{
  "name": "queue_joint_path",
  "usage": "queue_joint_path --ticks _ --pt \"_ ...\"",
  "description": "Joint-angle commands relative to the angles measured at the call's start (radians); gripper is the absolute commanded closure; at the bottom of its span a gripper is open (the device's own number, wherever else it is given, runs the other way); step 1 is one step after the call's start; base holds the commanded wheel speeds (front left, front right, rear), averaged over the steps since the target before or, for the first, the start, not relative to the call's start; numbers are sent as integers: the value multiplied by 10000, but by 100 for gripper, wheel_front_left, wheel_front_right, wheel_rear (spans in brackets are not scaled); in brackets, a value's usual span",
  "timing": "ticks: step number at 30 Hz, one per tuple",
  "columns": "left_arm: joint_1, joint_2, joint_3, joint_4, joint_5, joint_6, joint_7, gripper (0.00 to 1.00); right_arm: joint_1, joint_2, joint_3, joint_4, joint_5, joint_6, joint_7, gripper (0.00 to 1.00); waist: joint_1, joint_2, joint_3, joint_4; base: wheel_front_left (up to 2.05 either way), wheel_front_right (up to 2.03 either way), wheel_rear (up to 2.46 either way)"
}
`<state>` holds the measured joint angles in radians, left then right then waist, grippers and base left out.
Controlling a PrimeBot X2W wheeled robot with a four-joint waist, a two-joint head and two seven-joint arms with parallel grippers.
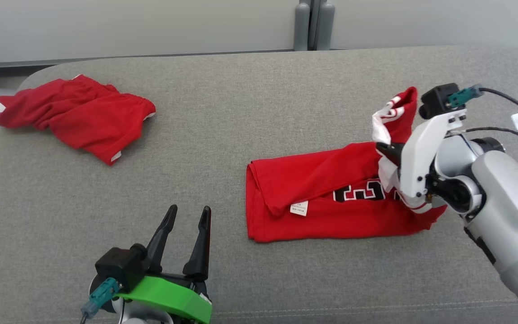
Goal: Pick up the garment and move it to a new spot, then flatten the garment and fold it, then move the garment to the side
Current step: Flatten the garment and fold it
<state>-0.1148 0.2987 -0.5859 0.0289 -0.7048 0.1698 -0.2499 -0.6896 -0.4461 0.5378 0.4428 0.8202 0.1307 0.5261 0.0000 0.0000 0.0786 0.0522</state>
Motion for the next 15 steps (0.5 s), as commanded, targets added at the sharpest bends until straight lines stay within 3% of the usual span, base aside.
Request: queue_joint_path --ticks 1,15 --pt "138 -41 14 28 -78 -68 -69 0 63 311 -43 3 -244 -1 109 100 0 0 -136 152 0 0 0" --pt "-65 -513 -192 475 19 -509 -126 0 -397 2975 -639 2383 -2057 -1 105 100 0 0 -181 1298 0 0 0"
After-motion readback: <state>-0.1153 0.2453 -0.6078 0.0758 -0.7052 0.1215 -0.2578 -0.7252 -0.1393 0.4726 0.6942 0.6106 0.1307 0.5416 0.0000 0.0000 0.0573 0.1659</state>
